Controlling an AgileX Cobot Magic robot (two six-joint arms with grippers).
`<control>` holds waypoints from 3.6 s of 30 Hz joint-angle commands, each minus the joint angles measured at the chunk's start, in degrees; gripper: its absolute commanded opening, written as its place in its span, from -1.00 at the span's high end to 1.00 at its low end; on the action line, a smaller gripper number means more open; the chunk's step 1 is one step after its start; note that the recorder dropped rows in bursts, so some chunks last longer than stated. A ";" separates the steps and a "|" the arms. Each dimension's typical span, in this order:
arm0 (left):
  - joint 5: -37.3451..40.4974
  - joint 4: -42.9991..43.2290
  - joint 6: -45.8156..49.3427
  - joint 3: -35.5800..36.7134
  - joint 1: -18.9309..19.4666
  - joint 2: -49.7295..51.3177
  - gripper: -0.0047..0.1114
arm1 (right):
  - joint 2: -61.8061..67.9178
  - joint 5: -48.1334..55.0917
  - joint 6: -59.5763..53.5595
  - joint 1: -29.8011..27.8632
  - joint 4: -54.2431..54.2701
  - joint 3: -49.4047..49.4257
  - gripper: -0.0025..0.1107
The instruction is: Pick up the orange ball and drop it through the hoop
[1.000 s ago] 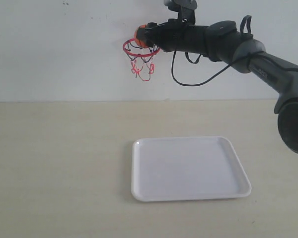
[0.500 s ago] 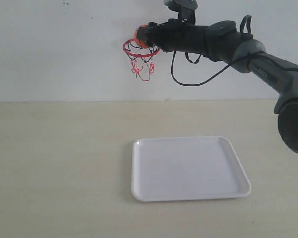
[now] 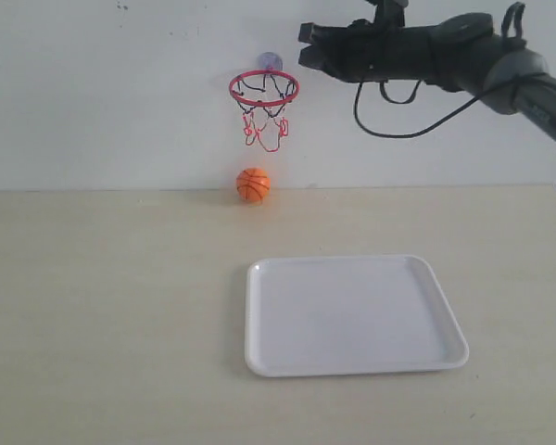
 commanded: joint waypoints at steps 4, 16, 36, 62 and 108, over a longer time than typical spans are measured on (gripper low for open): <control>0.01 0.20 -0.37 0.17 -0.24 -0.15 0.85 | -3.79 25.60 7.54 -8.86 -11.21 -0.38 0.96; 0.01 0.20 -0.37 0.17 -0.24 -0.15 0.85 | -15.83 34.90 21.14 -17.06 -14.23 12.35 0.96; 0.01 0.20 -0.37 0.17 -0.24 -0.15 0.85 | -67.61 34.90 18.94 -15.83 -37.13 60.42 0.96; 0.01 0.20 -0.37 0.17 -0.24 -0.15 0.85 | -100.48 -10.53 16.95 -15.83 -34.06 92.49 0.96; 0.01 0.20 -0.37 0.17 -0.24 -0.15 0.85 | -129.79 -26.23 40.84 -15.78 -61.05 141.54 0.96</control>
